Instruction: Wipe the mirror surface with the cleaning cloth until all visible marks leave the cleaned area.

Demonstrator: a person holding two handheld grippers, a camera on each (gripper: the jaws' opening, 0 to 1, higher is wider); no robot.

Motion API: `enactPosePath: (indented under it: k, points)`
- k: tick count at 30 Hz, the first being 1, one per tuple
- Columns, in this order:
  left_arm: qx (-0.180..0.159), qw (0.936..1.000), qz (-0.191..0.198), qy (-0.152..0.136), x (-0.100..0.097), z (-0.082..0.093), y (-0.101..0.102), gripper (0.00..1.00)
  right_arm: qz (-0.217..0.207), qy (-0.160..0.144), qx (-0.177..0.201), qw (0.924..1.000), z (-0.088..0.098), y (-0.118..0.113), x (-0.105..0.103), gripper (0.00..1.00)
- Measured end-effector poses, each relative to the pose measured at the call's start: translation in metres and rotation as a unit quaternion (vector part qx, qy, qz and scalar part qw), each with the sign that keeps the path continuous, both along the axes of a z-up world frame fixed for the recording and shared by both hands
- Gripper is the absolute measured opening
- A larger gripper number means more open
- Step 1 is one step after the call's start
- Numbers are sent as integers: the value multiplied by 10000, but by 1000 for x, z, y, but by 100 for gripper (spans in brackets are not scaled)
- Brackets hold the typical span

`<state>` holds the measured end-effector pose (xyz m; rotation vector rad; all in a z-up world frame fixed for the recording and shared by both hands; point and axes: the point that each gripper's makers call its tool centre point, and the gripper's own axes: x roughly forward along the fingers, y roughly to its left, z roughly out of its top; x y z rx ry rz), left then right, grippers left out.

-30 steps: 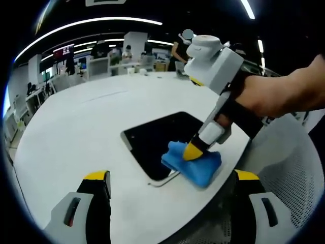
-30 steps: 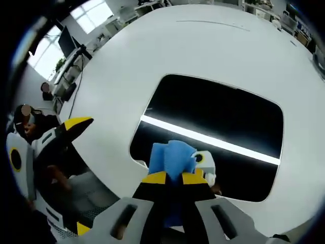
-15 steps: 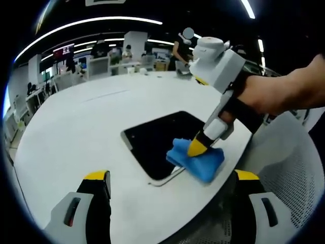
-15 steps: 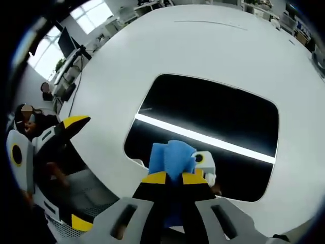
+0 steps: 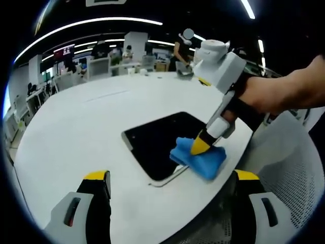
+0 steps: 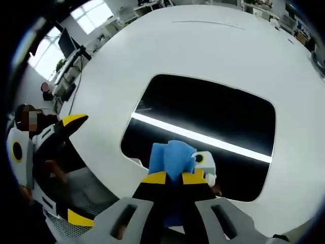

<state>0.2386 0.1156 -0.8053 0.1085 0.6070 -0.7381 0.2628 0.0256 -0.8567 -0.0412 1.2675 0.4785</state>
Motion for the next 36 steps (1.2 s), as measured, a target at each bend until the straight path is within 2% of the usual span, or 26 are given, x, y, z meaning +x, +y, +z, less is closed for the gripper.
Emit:
enactPosePath:
  k: [20, 36]
  points:
    - [2, 10000, 31, 21, 0, -1, 2, 100, -18, -27, -52, 10000, 0, -3, 5, 3]
    - [28, 10000, 26, 42, 0, -2, 2, 100, -31, -42, -103, 9999, -1, -6, 30, 3]
